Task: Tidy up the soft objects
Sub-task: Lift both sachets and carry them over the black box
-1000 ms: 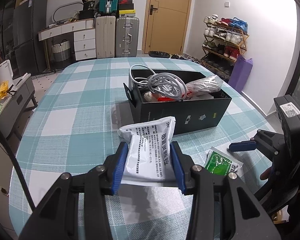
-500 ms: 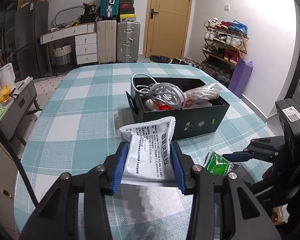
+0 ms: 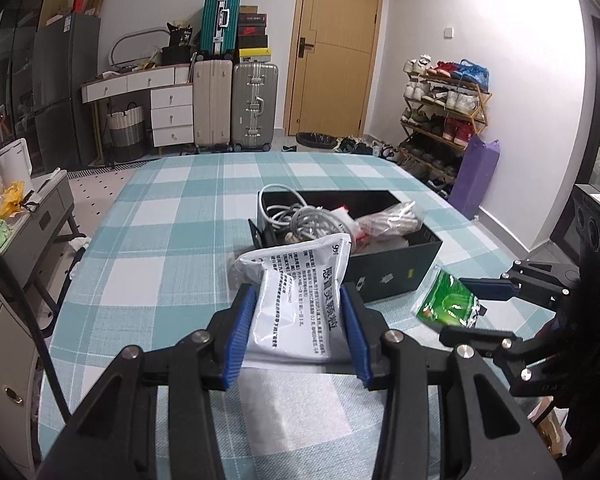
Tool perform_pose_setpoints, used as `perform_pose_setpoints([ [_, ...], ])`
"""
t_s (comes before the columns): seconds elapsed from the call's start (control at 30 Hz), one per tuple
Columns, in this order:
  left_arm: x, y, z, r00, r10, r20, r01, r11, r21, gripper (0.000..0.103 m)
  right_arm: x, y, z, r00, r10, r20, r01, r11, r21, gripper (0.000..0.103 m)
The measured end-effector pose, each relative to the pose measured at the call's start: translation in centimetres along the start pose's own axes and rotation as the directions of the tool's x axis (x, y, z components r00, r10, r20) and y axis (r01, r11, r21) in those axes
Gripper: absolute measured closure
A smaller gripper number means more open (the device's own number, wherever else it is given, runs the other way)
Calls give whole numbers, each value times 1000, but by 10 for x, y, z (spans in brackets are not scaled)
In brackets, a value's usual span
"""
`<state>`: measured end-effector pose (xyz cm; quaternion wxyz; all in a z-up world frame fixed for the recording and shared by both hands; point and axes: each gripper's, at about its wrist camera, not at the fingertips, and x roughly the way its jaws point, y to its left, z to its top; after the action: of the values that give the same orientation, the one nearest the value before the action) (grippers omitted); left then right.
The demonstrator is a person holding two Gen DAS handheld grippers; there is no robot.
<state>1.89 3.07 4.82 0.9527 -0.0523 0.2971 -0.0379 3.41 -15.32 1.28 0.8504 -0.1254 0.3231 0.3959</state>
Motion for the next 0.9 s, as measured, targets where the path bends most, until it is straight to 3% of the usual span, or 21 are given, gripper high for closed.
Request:
perform_pose_setpoints([
  [0.5, 1, -8, 30, 998, -8, 59, 7, 1000, 15, 61, -28, -22, 23, 987, -45, 156, 24, 991, 133, 52],
  [0.9, 14, -17, 54, 997, -26, 76, 22, 998, 57, 61, -31, -34, 38, 979, -102, 178, 68, 981, 184, 52],
])
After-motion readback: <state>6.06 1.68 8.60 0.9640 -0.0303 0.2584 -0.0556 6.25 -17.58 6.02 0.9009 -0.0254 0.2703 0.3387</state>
